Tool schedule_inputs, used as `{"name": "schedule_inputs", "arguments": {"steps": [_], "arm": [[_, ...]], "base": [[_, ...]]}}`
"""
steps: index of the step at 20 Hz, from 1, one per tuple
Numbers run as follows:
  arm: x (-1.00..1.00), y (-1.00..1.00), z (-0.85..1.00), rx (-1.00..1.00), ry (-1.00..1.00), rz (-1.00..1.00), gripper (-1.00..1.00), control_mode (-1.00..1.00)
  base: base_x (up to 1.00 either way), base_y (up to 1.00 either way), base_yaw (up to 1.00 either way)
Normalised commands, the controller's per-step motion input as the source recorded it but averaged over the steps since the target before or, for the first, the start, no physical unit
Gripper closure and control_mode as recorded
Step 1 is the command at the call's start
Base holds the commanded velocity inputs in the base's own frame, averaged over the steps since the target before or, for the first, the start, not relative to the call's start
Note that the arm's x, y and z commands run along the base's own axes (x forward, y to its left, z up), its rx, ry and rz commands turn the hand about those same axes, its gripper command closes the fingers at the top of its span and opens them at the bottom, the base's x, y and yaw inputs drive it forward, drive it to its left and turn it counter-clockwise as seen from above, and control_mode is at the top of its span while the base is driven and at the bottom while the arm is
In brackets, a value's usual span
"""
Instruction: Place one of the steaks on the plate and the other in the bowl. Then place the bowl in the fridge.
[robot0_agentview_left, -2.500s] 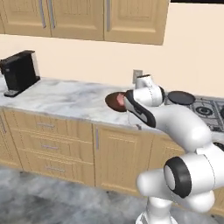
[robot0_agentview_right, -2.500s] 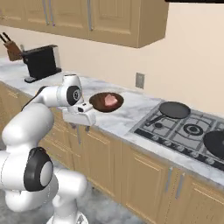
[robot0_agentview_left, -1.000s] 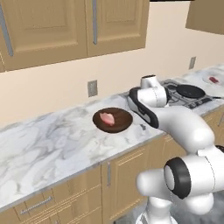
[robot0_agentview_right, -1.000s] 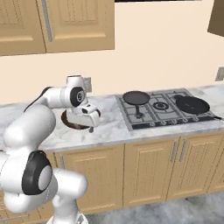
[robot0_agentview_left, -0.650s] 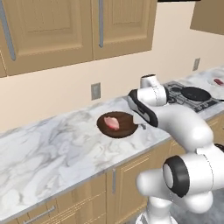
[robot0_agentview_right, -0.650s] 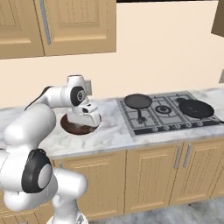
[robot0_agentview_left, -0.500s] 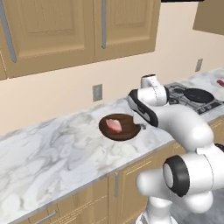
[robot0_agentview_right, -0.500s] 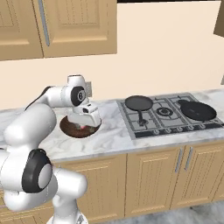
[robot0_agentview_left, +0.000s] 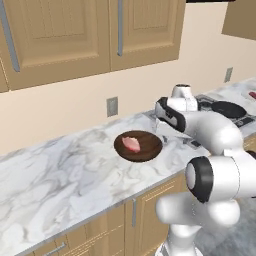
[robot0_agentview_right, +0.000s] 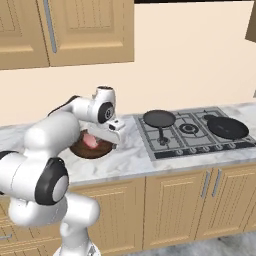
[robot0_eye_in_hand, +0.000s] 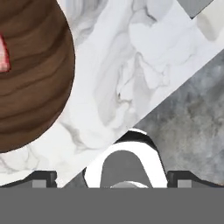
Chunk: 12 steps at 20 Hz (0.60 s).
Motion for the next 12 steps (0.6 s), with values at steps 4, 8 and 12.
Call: {"name": "schedule_inputs", "arguments": {"steps": [4, 8, 12], "arm": [[1.00, -0.31, 0.00, 0.51, -0.08, -0.03, -1.00, -1.00], [0.71, 0.07, -0.18, 0.18, -0.13, -0.04, -1.00, -1.00], [0.15, 0.10, -0.21, 0.15, -0.11, 0.00, -1.00, -1.00]], "base": [[0.00, 0.00, 0.00], [0.00, 0.00, 0.00], [0.00, 0.00, 0.00]]}}
